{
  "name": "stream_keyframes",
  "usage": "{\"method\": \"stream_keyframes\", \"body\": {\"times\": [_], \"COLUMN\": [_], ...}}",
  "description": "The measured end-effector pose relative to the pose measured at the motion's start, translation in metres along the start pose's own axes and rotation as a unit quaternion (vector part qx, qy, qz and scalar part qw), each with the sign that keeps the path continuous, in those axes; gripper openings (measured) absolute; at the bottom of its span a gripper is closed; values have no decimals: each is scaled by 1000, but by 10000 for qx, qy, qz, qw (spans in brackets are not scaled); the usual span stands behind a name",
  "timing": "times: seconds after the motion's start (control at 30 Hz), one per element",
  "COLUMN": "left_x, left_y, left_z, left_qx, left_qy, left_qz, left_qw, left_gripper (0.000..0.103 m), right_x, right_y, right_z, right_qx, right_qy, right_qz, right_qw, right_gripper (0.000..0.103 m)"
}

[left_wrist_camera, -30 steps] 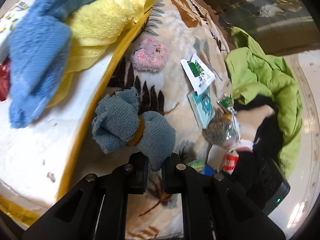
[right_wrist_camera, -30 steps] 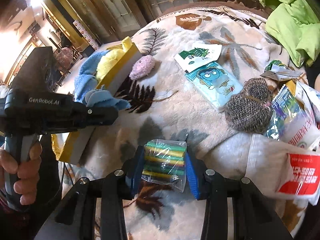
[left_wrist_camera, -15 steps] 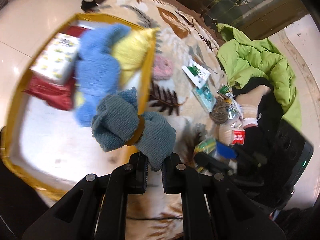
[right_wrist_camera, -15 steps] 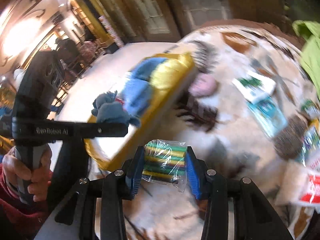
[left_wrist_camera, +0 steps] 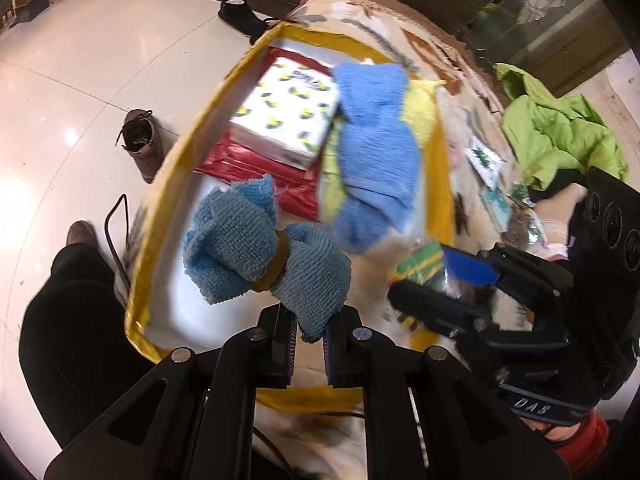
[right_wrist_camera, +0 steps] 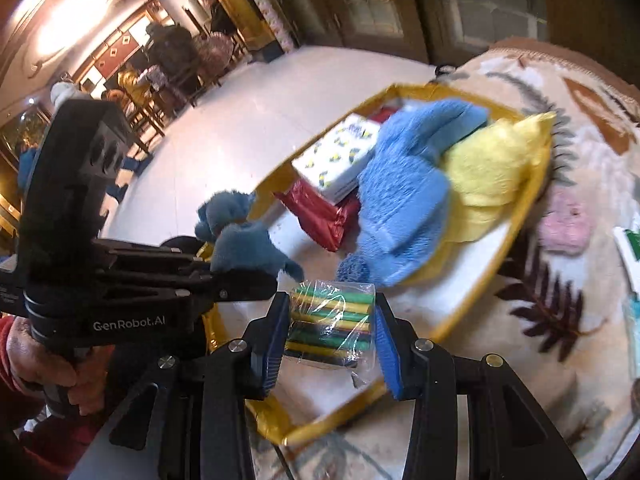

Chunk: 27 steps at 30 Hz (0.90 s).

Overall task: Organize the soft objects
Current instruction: 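Grasp the blue socks with the left tool while the right tool grasps the green-striped packet, then release the socks and packet into the box with both tools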

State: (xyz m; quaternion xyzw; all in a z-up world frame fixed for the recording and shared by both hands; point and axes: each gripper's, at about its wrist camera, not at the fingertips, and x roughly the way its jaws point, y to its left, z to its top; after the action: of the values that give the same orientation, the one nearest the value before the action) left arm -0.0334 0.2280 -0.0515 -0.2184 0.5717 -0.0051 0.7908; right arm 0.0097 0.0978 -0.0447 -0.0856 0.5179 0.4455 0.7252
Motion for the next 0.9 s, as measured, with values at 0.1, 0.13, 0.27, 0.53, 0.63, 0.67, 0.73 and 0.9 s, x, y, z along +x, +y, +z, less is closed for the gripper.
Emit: {"method": "stream_keyframes", "body": {"times": [0.1,0.13,0.27,0.53,0.63,0.67,0.73,0.9], "left_x": [10,12,19,18,13,9,3,-13], "left_y": [10,13,16,19,24,24,21,2], "left_z": [3,3,1,-5,-7,-8,-10,-13], "left_qx": [-61,-58,14,112,22,23,83,337], "left_qy": [82,92,111,-90,-108,-136,-223,-466], "left_qz": [66,72,266,830,912,866,959,1013], "left_qw": [9999,9999,9996,9964,9958,9961,9951,9932], "left_gripper": [8,8,9,36,54,54,63,66], "right_x": [16,21,29,23,10,3,-10,-45], "right_y": [1,2,10,18,15,13,6,-15], "right_z": [3,4,5,-1,-5,-8,-13,-35], "right_qx": [-16,-32,-225,-356,-243,-180,-66,314], "right_qy": [149,187,245,112,-1,-93,-236,-482], "right_qz": [-7,-15,-162,-324,-265,-219,-164,-75], "right_qw": [9999,9998,9993,9988,9994,9996,9996,9983], "right_gripper": [43,43,44,65,77,79,80,83]}}
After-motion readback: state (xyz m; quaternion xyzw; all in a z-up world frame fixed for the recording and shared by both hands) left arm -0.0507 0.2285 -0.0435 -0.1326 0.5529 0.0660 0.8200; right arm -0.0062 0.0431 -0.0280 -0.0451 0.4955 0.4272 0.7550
